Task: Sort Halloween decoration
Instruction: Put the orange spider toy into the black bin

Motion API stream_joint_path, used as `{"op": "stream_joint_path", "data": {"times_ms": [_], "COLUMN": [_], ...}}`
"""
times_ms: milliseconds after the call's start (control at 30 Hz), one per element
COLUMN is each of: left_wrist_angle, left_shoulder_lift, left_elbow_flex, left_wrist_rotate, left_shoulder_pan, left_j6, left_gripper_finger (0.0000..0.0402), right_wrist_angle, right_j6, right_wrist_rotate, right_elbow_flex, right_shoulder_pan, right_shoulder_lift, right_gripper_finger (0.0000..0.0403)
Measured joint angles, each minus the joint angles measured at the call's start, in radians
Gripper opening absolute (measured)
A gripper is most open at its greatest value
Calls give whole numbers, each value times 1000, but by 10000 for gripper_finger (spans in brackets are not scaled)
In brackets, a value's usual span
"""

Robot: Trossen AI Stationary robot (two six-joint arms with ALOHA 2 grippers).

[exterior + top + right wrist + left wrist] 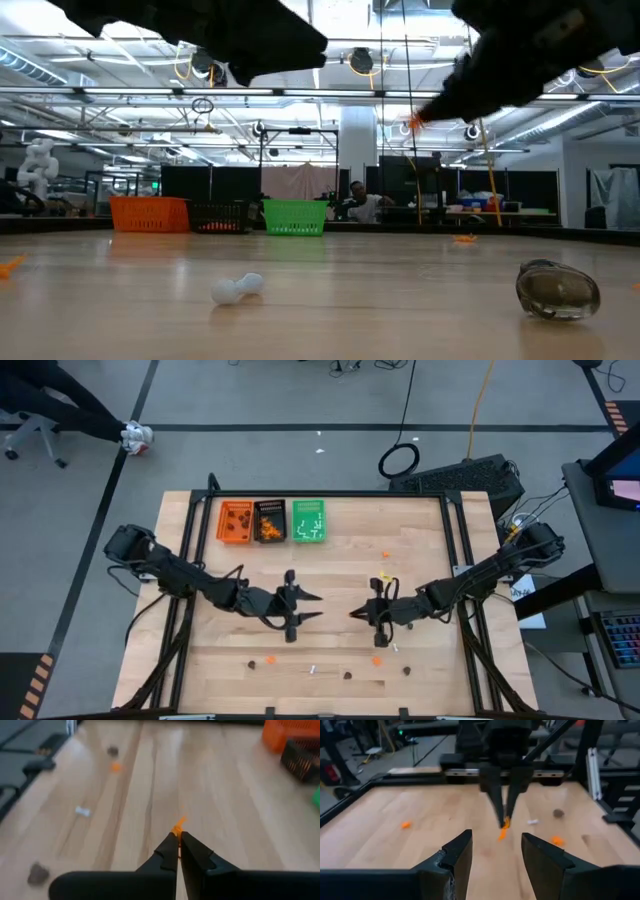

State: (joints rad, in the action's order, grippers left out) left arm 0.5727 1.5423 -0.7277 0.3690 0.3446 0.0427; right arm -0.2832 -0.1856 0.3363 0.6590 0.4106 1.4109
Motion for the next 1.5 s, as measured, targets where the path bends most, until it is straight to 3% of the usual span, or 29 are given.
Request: {"op": "stream_joint_path", "data": {"times_ms": [267, 533, 767, 1267, 1500], "left_wrist_angle": [159, 215, 232, 239, 335], "left_shoulder_lift": [56, 55, 55, 60, 115], "left_elbow_flex": [0, 0, -1, -1, -12], "left_wrist_rotate": [18, 29, 102, -92, -143], "left_shoulder_pan": [21, 24, 6, -81, -96], "left_j6": [-77, -152, -165, -154, -155], "left_gripper_finger": [170, 170, 170, 170, 170], "right_wrist_angle": [-215, -347, -411, -416, -409], "right_j6": [125, 213, 260, 293, 303], "right_wrist_rotate": [2, 0, -6, -5, -1], "right_elbow_flex": [0, 0, 2, 2, 2], "right_shoulder_pan": [-35, -63, -65, -72, -75], "right_shoulder_lift": [0, 0, 0, 0, 0], "right_gripper_finger": [0, 0, 0, 0, 0]}}
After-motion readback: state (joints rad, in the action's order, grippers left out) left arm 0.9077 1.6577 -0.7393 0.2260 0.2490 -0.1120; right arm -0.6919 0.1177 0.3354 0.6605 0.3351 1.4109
